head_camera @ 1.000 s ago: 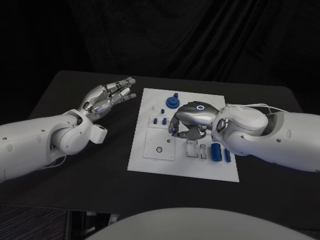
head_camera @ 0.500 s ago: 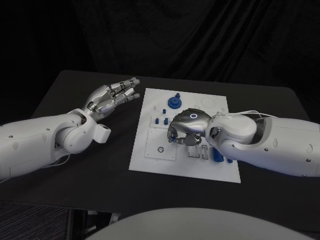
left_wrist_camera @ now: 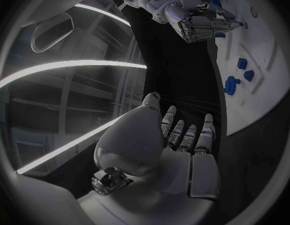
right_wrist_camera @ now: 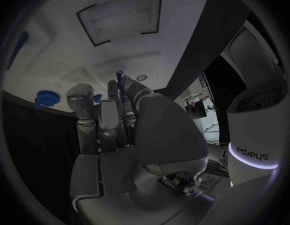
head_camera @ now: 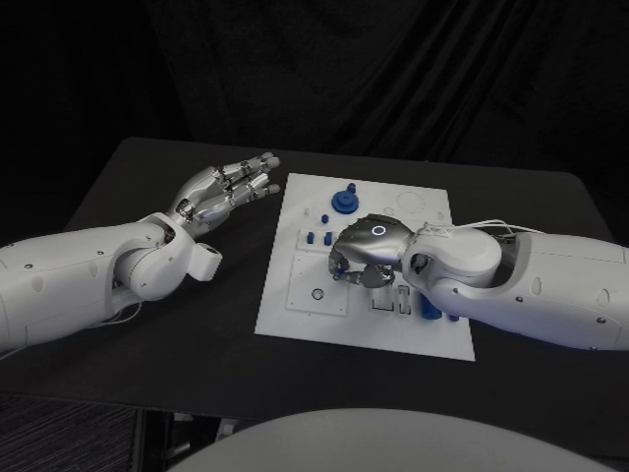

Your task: Assemble the parts on the task board

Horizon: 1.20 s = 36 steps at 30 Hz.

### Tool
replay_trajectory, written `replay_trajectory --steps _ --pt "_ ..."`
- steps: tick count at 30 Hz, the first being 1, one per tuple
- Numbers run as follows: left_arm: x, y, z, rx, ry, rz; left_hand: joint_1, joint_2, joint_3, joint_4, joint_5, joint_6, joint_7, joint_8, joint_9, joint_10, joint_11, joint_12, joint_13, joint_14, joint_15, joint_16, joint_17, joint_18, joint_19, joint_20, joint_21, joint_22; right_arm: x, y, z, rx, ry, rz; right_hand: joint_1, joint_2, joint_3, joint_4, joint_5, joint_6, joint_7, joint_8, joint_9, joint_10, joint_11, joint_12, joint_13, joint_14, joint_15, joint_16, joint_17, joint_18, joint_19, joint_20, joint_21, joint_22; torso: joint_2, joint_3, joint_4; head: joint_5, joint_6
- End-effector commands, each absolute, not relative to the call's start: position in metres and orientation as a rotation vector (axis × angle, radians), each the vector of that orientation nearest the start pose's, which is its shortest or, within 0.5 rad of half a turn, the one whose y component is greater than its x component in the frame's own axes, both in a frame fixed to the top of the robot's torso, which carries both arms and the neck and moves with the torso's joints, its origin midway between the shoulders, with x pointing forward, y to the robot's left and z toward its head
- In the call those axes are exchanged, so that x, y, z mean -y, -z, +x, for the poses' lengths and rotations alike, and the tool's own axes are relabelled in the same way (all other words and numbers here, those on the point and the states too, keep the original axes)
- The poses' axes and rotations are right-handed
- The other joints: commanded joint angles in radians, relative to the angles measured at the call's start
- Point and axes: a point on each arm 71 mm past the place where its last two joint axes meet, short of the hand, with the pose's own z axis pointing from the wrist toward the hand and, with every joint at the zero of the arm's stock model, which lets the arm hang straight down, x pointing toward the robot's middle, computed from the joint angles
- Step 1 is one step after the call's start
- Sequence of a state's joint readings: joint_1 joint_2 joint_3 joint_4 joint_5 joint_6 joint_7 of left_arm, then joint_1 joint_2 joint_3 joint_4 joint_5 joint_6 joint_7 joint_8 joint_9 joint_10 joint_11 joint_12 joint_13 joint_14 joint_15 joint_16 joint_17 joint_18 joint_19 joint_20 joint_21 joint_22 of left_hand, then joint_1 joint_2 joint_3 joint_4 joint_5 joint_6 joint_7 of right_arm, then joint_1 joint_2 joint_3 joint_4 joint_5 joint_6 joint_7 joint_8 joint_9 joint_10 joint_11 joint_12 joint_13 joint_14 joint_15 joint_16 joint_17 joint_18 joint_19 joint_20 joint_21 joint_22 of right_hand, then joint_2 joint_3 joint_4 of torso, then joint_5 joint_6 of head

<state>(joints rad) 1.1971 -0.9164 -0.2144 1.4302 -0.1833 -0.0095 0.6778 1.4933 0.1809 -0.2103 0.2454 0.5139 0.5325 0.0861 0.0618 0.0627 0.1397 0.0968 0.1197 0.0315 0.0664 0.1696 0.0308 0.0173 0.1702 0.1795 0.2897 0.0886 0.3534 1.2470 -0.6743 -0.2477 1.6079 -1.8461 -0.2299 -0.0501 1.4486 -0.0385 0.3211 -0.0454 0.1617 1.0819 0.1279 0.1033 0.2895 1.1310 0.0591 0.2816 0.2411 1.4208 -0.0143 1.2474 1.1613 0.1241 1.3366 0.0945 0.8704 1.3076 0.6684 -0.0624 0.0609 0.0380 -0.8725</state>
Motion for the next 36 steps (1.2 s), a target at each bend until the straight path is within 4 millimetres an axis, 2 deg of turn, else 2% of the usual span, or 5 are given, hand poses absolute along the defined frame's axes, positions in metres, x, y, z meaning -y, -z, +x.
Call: replay_trajectory --steps 1,11,18,27,36 --pt "-0.258 0.222 0.465 -1.448 1.759 -0.771 0.010 0.001 0.004 -0.005 0.007 0.003 0.007 0.006 0.002 0.000 -0.009 0.000 0.000 -0.002 -0.003 0.001 -0.001 0.002 -0.001 0.003 0.002 -0.001 0.088 0.228 0.421 -1.600 -0.688 -0.842 -0.003 -0.007 0.002 -0.006 0.005 0.000 -0.001 -0.003 -0.001 0.003 0.001 -0.006 0.000 0.008 0.002 0.005 0.002 -0.008 0.007 -0.003 0.003 0.112 0.000 -0.0014 0.0004 0.000 0.000" --pt "-0.257 0.223 0.466 -1.455 1.760 -0.773 0.012 0.001 0.005 -0.006 0.009 0.002 0.007 0.006 0.001 -0.001 -0.009 -0.001 0.000 -0.002 -0.002 0.000 -0.001 0.002 -0.001 0.003 0.002 -0.002 0.085 0.231 0.421 -1.601 -0.694 -0.846 -0.006 -0.008 0.002 -0.005 0.005 0.001 -0.001 -0.004 -0.002 0.003 0.002 -0.007 -0.001 0.008 0.002 0.006 0.002 -0.009 0.009 -0.003 0.008 0.113 0.001 -0.0021 0.0026 -0.004 0.000" --pt "-0.257 0.224 0.466 -1.460 1.761 -0.776 0.014 0.002 0.006 -0.008 0.011 0.004 0.009 0.006 0.002 -0.002 -0.009 -0.001 0.000 -0.003 -0.002 0.000 -0.001 0.001 -0.001 0.003 0.002 -0.003 0.083 0.232 0.421 -1.600 -0.700 -0.847 -0.006 -0.008 0.002 -0.005 0.005 0.001 -0.001 -0.004 -0.002 0.004 0.002 -0.007 -0.001 0.007 0.002 0.004 -0.001 -0.009 0.009 -0.003 0.008 0.113 0.002 -0.0035 0.0004 -0.003 0.000" --pt "-0.256 0.225 0.465 -1.465 1.762 -0.779 0.016 0.002 0.007 -0.009 0.011 0.007 0.013 0.007 0.002 -0.003 -0.010 -0.001 0.000 -0.003 -0.002 0.000 -0.001 0.000 -0.001 0.003 0.002 -0.004 0.082 0.235 0.423 -1.602 -0.696 -0.845 -0.006 -0.008 0.002 -0.005 0.005 0.001 -0.001 -0.004 -0.002 0.004 0.001 -0.008 -0.001 0.008 0.002 0.005 0.000 -0.009 0.009 -0.003 0.009 0.113 0.000 -0.0021 -0.0009 -0.002 0.000" --pt "-0.256 0.226 0.465 -1.471 1.764 -0.781 0.017 0.002 0.008 -0.010 0.012 0.016 0.016 0.009 0.003 -0.003 -0.010 -0.001 0.000 -0.003 -0.001 0.000 -0.001 0.000 0.000 0.003 0.002 -0.004 0.083 0.240 0.423 -1.613 -0.695 -0.844 -0.005 -0.008 0.003 -0.007 0.005 0.002 -0.001 -0.004 -0.002 0.004 0.001 -0.008 -0.001 0.006 0.002 0.004 -0.003 -0.008 0.008 -0.003 0.005 0.112 -0.002 -0.0015 0.0009 0.000 0.000"
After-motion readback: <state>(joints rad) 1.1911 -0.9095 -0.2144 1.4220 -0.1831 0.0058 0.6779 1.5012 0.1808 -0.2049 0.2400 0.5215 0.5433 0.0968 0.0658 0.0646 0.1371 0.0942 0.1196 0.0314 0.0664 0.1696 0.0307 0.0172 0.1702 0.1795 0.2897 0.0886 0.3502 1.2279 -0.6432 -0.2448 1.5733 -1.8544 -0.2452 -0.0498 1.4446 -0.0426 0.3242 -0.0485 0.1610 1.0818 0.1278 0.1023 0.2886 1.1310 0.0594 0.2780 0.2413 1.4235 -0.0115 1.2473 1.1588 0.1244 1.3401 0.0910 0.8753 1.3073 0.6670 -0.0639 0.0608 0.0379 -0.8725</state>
